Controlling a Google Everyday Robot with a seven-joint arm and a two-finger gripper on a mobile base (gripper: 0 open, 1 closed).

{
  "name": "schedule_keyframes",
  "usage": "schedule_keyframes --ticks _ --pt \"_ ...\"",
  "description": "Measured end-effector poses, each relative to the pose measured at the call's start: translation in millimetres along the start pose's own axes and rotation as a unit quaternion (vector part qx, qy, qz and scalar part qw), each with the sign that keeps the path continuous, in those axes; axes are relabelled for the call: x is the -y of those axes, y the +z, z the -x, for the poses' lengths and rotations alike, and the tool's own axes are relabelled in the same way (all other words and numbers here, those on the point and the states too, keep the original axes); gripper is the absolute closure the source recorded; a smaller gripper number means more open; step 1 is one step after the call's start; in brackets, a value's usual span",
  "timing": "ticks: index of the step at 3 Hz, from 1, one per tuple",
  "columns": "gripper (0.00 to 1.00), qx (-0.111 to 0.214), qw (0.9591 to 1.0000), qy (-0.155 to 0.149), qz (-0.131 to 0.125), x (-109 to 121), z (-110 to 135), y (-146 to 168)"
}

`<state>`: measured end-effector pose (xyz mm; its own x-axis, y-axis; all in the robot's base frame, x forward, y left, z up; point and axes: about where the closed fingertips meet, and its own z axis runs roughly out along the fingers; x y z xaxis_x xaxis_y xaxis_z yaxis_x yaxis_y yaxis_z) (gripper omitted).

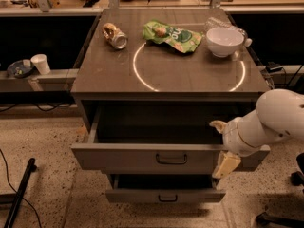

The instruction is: Open top drawer

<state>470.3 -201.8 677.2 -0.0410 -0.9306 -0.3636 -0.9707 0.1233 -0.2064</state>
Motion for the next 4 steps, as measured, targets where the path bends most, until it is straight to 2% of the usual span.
schedule_keyframes --ticks 1,2,3,4 --pt "0.0 -0.023 0.9995 0.011 0.022 -14 -10 1" --pt "0.09 -0.048 0.998 0.017 0.038 -29 -15 -2" --pt "0.32 -0.067 0.9964 0.018 0.049 -52 -18 -11" --pt "0.53 -0.061 0.9972 0.015 0.042 -65 -17 -26"
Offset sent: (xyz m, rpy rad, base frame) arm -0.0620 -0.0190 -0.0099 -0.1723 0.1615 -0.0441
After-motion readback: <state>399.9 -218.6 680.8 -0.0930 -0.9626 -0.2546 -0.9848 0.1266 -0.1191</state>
